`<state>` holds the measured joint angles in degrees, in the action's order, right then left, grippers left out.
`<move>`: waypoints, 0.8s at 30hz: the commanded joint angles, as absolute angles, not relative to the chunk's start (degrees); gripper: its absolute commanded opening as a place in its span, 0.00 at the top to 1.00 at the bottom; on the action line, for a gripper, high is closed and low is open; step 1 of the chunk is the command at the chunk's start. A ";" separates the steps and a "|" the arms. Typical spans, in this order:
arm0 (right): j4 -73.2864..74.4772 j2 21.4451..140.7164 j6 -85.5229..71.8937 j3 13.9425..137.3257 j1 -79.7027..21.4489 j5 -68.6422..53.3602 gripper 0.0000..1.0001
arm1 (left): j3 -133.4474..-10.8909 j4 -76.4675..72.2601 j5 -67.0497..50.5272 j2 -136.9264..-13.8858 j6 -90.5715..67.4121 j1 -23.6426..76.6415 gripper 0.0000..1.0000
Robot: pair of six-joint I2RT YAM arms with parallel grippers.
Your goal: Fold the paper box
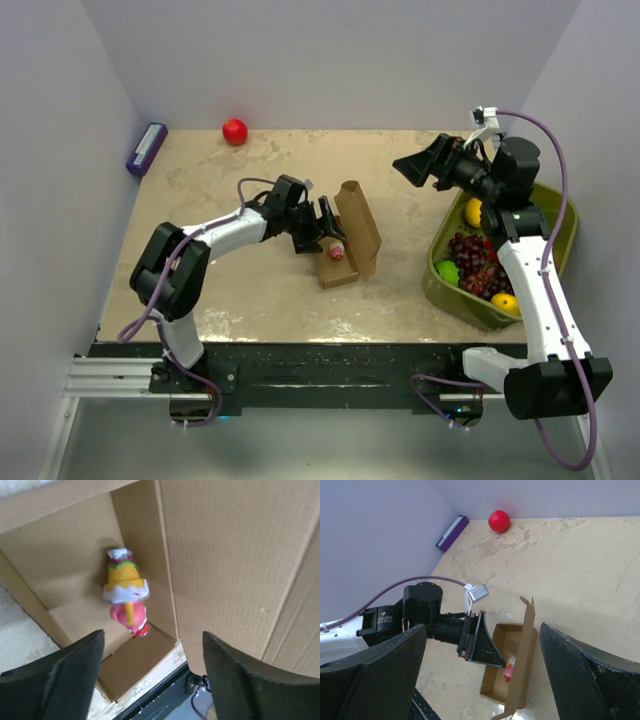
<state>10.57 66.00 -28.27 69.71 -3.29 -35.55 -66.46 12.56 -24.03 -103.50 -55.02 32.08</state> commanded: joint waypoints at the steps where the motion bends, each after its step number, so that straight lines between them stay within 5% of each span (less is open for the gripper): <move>1: 7.91 65.83 -28.04 69.08 -2.99 -36.12 0.02 | -71.98 13.00 -24.53 -103.45 -50.29 32.43 0.08; 9: 8.26 67.94 -27.95 69.17 -2.90 -35.77 0.02 | -75.68 15.03 -18.47 -99.06 -43.68 31.12 0.04; 24: 11.69 79.44 -25.22 71.10 -8.09 -20.05 0.20 | -53.62 -1.30 -10.10 -83.49 -37.62 19.61 0.07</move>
